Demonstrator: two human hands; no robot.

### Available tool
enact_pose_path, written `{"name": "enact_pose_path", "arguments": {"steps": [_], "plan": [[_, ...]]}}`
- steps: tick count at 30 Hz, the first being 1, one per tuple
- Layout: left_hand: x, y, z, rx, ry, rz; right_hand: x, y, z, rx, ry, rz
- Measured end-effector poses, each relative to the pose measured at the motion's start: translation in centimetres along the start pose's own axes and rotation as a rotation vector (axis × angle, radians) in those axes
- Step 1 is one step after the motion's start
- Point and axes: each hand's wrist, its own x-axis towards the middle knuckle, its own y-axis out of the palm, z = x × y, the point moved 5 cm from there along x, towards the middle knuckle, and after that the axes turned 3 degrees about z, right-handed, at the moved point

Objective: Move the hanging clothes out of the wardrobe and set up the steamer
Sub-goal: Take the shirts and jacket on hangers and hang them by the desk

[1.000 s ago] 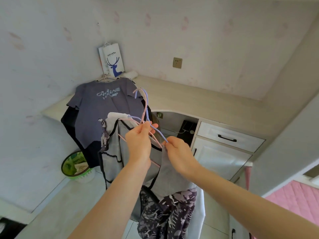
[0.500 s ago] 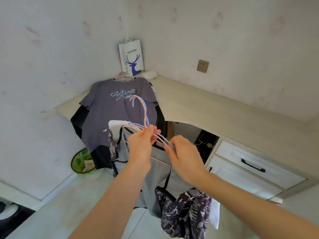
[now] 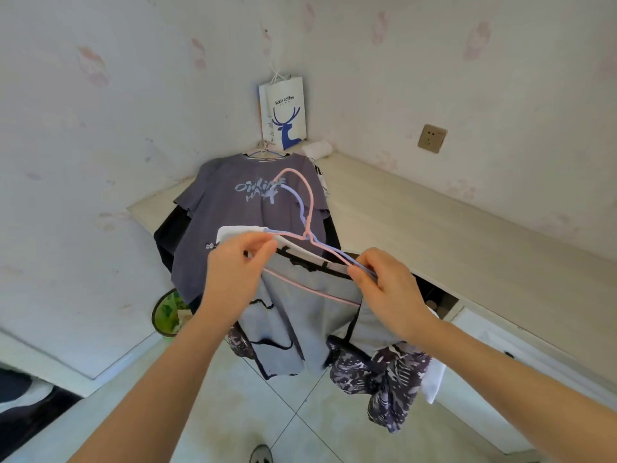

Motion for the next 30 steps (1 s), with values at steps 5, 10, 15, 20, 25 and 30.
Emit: {"name": "enact_pose_path", "arguments": {"steps": [5, 10, 15, 20, 25, 30], "plan": [[3.9, -1.1, 3.0, 0.24, 0.214, 0.009, 3.2, 0.1, 0.3, -0.008, -0.042, 0.004], [6.7, -1.6, 5.9, 0.263, 0.266, 0.165, 5.7, -0.2, 1.3, -0.023, -0.094, 0.005], [8.0, -3.3, 6.4, 0.272, 0.329, 0.141, 7.8, -0.7, 2.2, -0.061, -0.141, -0.058], [10.0, -5.0, 7.0, 0.135, 0.192, 0.126, 9.3, 0.1, 3.6, -0.19, -0.192, -0.082], [11.8, -7.0, 6.7, 0.027, 0.169, 0.074, 10.5, 0.2, 4.1, -0.239, -0.196, -0.07], [13.5, -8.8, 7.3, 0.006, 0.174, 0.054, 11.1, 0.6, 3.4, -0.483, -0.217, -0.11]]}}
